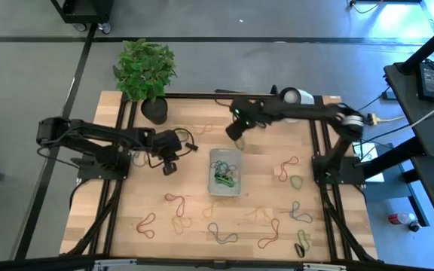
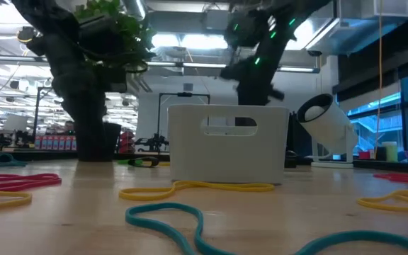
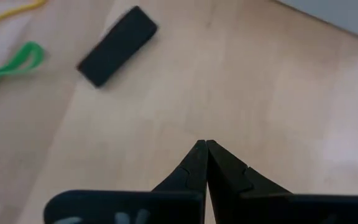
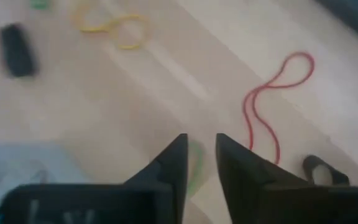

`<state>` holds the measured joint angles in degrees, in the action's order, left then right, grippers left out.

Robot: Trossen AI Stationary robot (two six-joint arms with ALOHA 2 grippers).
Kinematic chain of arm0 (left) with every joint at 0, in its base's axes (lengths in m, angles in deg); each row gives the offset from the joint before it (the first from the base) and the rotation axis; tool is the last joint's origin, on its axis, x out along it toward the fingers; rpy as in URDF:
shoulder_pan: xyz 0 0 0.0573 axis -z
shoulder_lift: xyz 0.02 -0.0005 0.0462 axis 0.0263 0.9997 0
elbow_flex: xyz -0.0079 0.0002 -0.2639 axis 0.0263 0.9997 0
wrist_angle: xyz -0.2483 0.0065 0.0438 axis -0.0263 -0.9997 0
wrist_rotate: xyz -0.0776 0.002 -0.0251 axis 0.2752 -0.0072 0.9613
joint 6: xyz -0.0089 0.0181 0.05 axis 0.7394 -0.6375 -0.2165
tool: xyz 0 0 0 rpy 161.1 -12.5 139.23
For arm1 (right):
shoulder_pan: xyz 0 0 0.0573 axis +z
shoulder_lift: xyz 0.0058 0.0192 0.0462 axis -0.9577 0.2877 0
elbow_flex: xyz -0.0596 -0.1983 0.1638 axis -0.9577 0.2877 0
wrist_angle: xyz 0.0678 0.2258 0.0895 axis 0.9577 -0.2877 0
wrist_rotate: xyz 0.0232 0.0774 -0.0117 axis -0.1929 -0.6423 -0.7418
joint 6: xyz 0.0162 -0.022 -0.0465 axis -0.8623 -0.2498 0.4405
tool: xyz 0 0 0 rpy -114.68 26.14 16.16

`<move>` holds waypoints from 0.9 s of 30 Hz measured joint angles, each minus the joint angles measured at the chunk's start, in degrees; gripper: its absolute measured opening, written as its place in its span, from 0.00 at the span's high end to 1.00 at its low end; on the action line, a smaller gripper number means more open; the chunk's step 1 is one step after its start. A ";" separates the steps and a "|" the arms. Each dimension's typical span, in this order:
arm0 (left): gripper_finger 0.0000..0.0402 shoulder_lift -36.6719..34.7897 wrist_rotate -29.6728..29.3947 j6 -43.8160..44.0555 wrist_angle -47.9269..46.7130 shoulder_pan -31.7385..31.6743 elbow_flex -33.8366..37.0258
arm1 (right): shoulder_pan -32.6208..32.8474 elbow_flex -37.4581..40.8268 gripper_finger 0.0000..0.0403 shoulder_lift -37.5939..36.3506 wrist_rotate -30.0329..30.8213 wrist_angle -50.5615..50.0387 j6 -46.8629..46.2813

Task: Pick and place rubber bands into bin
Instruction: Put the red rubber band into the gray bin

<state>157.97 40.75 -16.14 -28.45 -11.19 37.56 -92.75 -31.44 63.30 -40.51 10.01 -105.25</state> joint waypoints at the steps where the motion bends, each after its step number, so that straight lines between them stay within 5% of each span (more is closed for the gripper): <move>1: 0.99 0.00 0.05 -0.95 -0.22 -0.79 0.10 | -1.50 -1.39 0.76 2.02 -1.23 -0.96 -0.11; 11: 1.00 -0.02 0.13 -7.54 0.14 -5.29 0.10 | -9.39 -5.49 0.60 14.16 -4.11 -5.12 -0.15; 27: 1.00 -0.02 3.12 -13.61 -0.04 -7.09 0.10 | -12.73 -6.26 0.80 20.98 -6.78 -8.17 1.25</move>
<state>157.95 43.87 -29.75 -28.49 -18.28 37.65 -105.48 -37.70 84.28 -47.29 1.84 -104.00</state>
